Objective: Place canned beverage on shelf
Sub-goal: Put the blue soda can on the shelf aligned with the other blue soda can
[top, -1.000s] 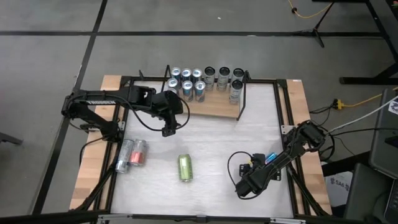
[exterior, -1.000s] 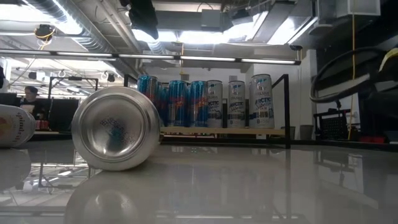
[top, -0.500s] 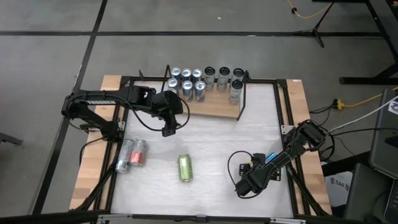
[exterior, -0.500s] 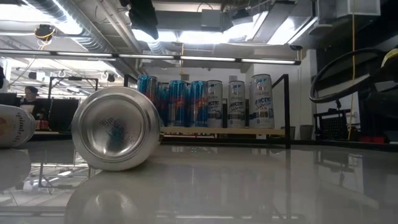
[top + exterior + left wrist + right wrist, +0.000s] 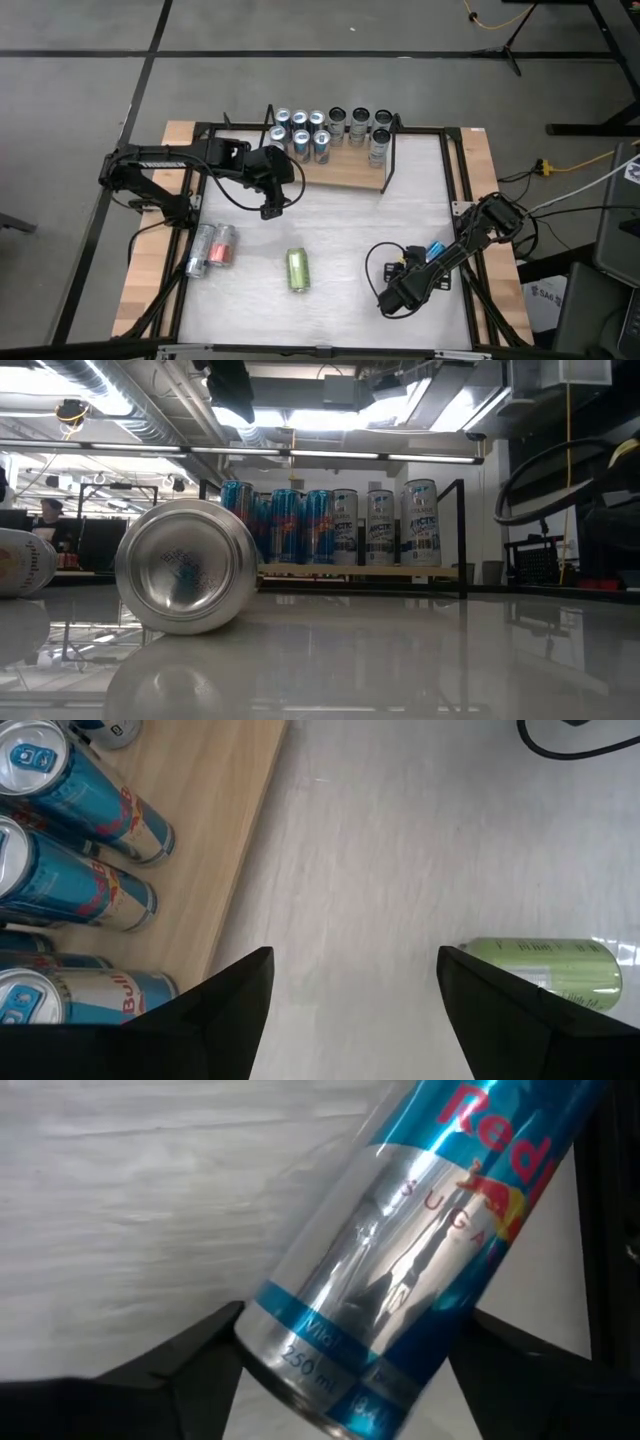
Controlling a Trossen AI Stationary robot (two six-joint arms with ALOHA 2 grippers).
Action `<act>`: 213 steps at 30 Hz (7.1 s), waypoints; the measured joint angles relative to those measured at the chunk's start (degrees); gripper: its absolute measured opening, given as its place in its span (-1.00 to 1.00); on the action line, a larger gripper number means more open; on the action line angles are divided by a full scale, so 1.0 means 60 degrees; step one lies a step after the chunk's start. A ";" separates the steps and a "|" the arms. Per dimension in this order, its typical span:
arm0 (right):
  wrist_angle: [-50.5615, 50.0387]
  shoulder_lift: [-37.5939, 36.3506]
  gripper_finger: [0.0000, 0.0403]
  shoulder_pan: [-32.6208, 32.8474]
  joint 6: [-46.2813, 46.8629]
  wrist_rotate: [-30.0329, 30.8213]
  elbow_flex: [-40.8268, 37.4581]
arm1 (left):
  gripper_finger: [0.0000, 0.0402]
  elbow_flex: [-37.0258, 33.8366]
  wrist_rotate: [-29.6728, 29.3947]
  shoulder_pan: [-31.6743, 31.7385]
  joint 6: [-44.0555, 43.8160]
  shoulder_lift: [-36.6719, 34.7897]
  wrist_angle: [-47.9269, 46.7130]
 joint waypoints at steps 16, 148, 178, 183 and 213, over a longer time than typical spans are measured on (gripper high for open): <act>0.0253 0.0011 0.47 0.0022 -0.3704 0.1712 -0.0040 | 0.35 0.0000 0.0000 0.0000 -0.0006 0.0000 -0.0002; 0.8348 0.0139 0.93 -0.3001 -1.0478 0.4993 0.0004 | 0.35 -0.0378 0.2205 0.0004 0.0253 0.0076 -0.0010; 1.0368 0.0594 0.08 -0.3252 -1.0750 0.6406 0.0065 | 0.35 -0.0375 0.2200 0.0754 0.1269 -0.1461 -0.0973; 1.0804 0.0546 0.14 -0.3419 -1.2003 0.6835 0.0680 | 0.35 -0.0364 0.2206 0.0754 0.1535 -0.2092 -0.0958; 1.1779 0.0499 0.13 -0.3869 -2.1897 0.8634 0.3920 | 0.35 -0.0370 0.2299 0.0747 -0.0256 -0.2919 -0.0357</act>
